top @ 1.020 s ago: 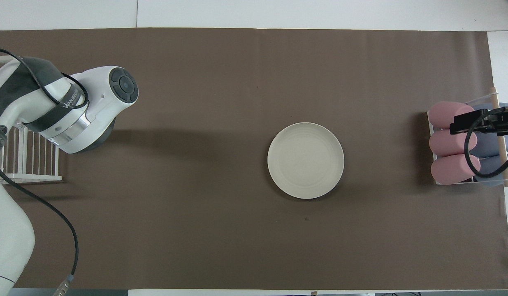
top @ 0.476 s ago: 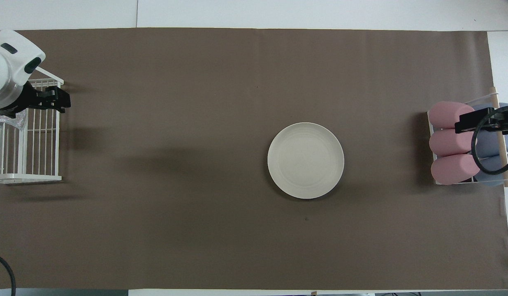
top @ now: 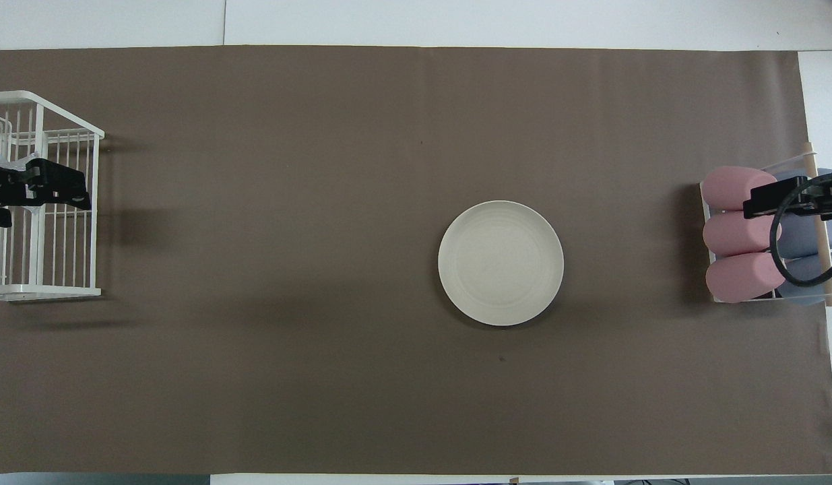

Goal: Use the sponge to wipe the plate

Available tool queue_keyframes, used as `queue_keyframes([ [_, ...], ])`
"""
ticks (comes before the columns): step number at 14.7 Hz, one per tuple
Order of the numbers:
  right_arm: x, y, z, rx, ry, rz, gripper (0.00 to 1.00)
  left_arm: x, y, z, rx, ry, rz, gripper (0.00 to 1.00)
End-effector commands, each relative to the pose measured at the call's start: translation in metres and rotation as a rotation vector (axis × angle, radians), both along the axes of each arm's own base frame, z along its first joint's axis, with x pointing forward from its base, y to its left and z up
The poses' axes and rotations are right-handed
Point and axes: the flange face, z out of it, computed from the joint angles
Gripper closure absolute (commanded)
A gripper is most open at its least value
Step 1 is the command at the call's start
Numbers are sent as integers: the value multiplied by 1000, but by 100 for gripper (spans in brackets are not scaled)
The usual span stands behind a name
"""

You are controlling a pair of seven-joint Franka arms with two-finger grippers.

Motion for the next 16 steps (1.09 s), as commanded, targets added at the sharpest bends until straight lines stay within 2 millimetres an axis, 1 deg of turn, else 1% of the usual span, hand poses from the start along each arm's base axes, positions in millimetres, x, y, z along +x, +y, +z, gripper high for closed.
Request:
queue_keyframes([
  [1, 3, 0, 2, 2, 10, 20, 0, -11, -6, -4, -15, 29, -22, 0],
  [2, 3, 0, 2, 2, 10, 20, 0, -13, -13, -6, -16, 31, -51, 0],
  [3, 3, 0, 2, 2, 10, 20, 0, -15, -13, -10, -18, 32, -64, 0],
  [5, 3, 1, 2, 4, 10, 22, 0, -6, -14, -17, -22, 8, -66, 0],
  [7, 3, 1, 2, 4, 10, 20, 0, 4, -18, -28, -21, 26, -70, 0],
  [10, 2, 2, 2, 2, 8, 19, 0, 3, -18, -27, -29, 31, -67, 0],
  [12, 2, 2, 2, 2, 8, 15, 0, 4, -16, -24, -78, 25, -45, 0],
  [16, 2, 4, 2, 2, 8, 19, 0, 4, -15, -22, -86, 18, -41, 0],
])
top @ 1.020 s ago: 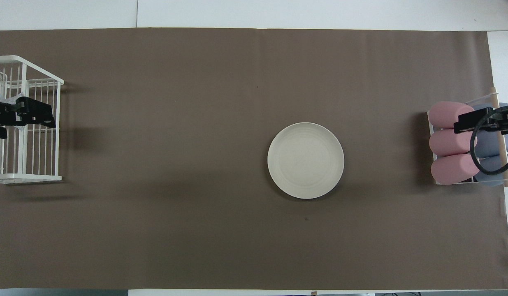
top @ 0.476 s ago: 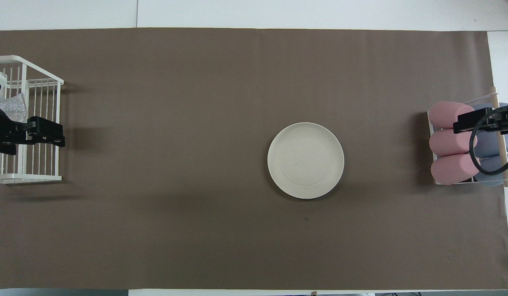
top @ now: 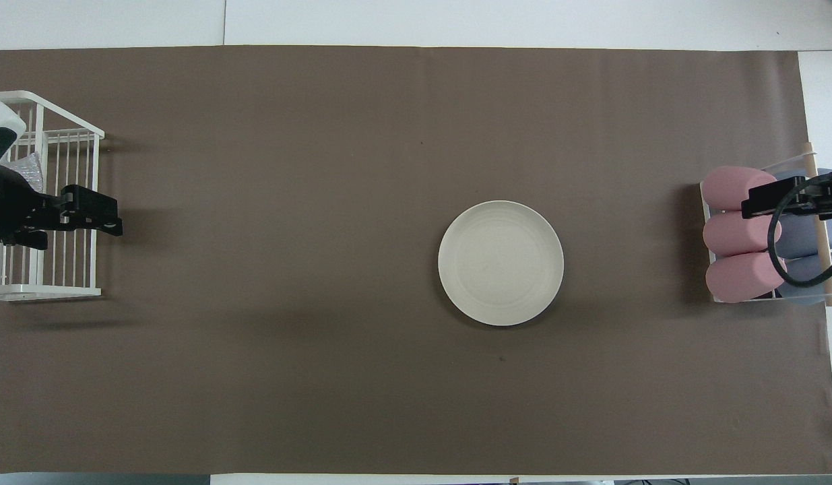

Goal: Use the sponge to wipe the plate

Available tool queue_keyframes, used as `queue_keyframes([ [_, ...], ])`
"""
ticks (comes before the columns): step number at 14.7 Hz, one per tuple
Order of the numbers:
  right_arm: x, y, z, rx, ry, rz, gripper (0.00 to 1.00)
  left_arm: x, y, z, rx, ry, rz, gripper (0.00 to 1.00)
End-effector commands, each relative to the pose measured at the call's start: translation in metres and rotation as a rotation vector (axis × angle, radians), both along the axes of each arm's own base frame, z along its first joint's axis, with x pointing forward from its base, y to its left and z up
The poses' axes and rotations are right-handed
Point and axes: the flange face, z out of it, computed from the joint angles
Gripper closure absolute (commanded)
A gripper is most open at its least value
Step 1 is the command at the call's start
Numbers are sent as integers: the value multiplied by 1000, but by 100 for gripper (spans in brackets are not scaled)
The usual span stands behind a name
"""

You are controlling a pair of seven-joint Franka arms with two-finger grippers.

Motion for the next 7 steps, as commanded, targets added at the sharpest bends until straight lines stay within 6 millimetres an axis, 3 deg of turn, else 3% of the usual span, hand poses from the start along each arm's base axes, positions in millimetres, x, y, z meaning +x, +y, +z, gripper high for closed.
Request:
queue_keyframes([
  [1, 2, 1, 2, 2, 9, 13, 0, -1, 3, 4, -23, -14, 4, 0],
  [7, 2, 2, 1, 2, 11, 14, 0, -2, 1, 10, -23, -19, 3, 0],
])
